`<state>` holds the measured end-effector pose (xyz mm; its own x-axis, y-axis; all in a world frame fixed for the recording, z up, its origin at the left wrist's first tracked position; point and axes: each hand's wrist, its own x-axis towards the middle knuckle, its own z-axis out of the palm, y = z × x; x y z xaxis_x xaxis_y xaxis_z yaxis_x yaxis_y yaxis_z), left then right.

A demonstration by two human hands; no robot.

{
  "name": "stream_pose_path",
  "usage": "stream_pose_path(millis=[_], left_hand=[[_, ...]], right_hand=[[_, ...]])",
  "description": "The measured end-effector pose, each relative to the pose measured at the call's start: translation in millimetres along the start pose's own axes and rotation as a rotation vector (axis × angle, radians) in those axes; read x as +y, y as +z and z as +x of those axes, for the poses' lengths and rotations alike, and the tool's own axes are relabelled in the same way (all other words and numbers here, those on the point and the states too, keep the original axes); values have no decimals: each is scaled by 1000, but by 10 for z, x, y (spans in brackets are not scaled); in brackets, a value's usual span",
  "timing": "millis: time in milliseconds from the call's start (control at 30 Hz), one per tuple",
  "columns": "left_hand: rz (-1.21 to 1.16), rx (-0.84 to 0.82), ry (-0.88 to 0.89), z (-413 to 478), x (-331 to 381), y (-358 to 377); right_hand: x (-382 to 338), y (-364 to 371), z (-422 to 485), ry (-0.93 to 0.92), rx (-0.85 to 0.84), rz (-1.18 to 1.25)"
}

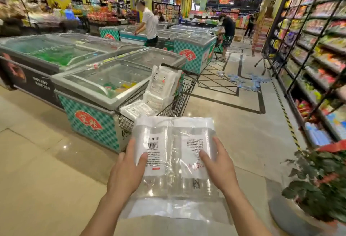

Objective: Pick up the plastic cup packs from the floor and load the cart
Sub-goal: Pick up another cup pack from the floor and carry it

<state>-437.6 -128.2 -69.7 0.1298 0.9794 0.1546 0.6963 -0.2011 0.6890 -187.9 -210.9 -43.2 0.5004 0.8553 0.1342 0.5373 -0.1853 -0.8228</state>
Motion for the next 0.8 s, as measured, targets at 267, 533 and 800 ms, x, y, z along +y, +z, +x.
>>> stream_pose_path(millis=[267,533,800], left_hand=[[26,42,-40,1620,-83,560],[8,155,-173,3356,103,1328],[-56,241,-352,4620,38,1679]], right_hand=[[227,569,1858,-28,-84,51],[381,998,4188,-117,-258,86],[189,1621,5920,-221,-472,24]])
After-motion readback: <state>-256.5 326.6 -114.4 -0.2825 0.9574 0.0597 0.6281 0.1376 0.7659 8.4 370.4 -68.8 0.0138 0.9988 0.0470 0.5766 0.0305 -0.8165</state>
